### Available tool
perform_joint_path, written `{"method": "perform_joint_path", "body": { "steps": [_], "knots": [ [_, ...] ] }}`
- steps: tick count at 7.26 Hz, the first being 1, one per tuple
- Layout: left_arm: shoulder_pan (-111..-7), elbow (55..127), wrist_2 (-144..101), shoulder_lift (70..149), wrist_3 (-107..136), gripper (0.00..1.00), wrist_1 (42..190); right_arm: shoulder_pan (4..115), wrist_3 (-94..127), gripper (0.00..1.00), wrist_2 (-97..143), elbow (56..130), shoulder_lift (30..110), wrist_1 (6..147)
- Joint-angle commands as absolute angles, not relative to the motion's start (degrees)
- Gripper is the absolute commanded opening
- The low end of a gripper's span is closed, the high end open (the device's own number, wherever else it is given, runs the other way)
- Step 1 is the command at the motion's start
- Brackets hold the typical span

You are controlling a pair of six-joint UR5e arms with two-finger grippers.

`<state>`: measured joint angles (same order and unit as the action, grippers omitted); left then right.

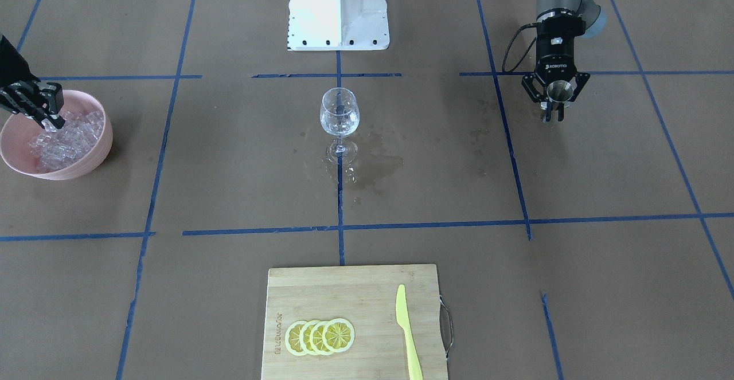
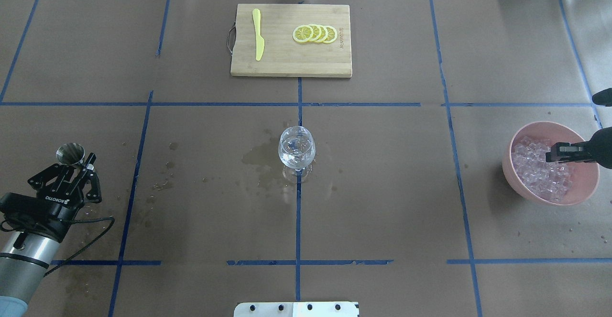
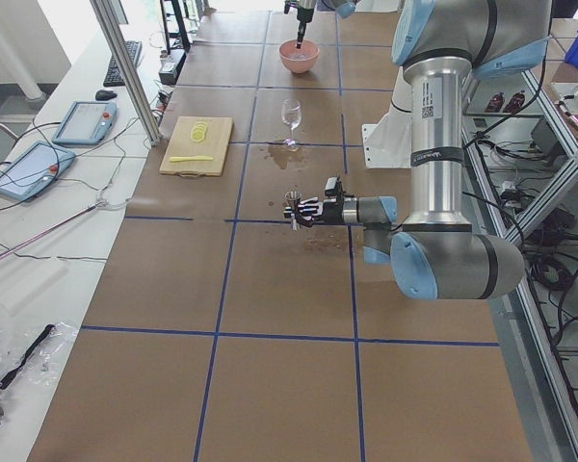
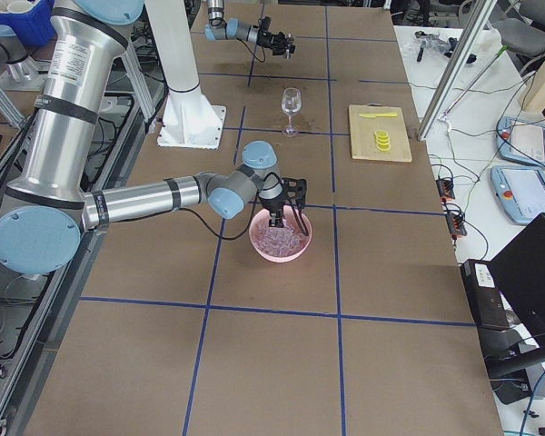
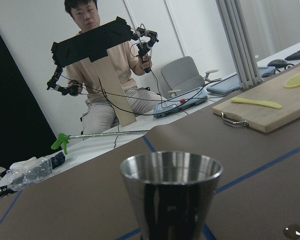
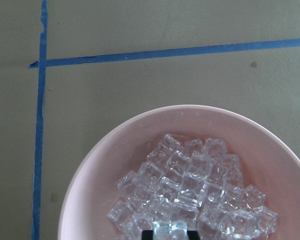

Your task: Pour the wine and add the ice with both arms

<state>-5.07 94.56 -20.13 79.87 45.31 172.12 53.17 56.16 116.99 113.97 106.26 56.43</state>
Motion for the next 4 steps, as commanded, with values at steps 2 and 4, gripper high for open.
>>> {"method": "perform_joint_path", "body": {
  "steps": [2, 4],
  "knots": [
    [-4.83, 94.40, -20.04, 80.16, 58.60, 0.00, 172.44, 53.17, 56.16, 0.00, 117.07, 113.99, 106.26, 56.43],
    [-4.31, 94.48, -20.04, 80.94, 65.87, 0.00, 172.53, 53.17, 56.16, 0.00, 117.07, 113.99, 106.26, 56.43]
  ]
}}
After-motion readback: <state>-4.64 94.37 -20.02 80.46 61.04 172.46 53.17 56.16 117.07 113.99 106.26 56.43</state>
